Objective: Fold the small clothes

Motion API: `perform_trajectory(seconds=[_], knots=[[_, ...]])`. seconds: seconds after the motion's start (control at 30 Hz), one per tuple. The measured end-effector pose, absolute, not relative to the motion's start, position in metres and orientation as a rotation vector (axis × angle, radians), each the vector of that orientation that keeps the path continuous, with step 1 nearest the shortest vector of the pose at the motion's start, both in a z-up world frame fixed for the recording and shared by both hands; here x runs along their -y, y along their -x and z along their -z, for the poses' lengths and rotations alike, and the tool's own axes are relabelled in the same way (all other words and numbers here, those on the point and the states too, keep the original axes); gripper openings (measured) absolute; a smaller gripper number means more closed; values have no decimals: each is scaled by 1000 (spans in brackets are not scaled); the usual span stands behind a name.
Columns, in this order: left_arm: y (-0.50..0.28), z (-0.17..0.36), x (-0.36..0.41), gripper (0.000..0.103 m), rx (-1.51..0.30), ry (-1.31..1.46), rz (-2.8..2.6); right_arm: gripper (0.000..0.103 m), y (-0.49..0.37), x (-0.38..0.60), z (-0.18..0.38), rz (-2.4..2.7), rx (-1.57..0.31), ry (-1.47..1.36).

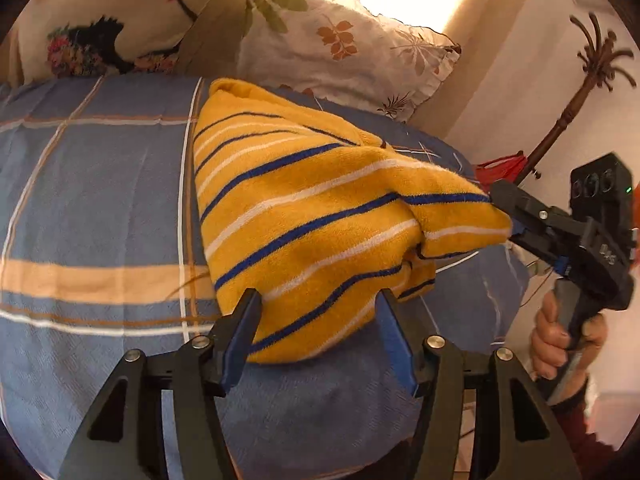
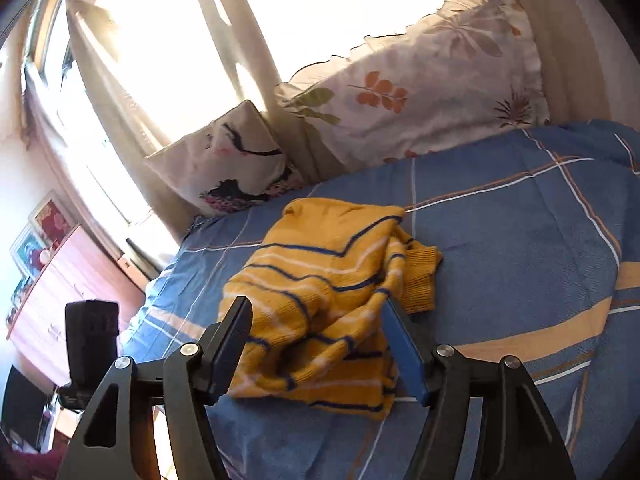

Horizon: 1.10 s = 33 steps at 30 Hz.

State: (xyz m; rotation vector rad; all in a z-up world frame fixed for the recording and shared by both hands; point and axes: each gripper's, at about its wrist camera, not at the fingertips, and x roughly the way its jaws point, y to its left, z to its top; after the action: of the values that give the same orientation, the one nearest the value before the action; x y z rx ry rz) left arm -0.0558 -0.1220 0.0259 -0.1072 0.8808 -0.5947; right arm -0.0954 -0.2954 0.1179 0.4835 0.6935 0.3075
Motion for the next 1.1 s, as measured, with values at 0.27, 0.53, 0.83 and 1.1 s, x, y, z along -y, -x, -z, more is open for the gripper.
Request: perform_trajectory(seconds=[0.27, 0.53, 0.83, 1.1], knots=[[45, -23, 156, 16, -887, -101, 561, 10, 76, 270, -97, -383, -781, -400], [75, -26, 115, 3, -983, -37, 658, 9, 100, 290, -76, -401, -823, -493], [79, -3, 88, 3, -1004, 93, 664, 11, 115, 294, -59, -257, -915, -420], [59, -23, 80, 44, -884, 213, 661, 59, 93, 311, -100, -164, -730, -473]])
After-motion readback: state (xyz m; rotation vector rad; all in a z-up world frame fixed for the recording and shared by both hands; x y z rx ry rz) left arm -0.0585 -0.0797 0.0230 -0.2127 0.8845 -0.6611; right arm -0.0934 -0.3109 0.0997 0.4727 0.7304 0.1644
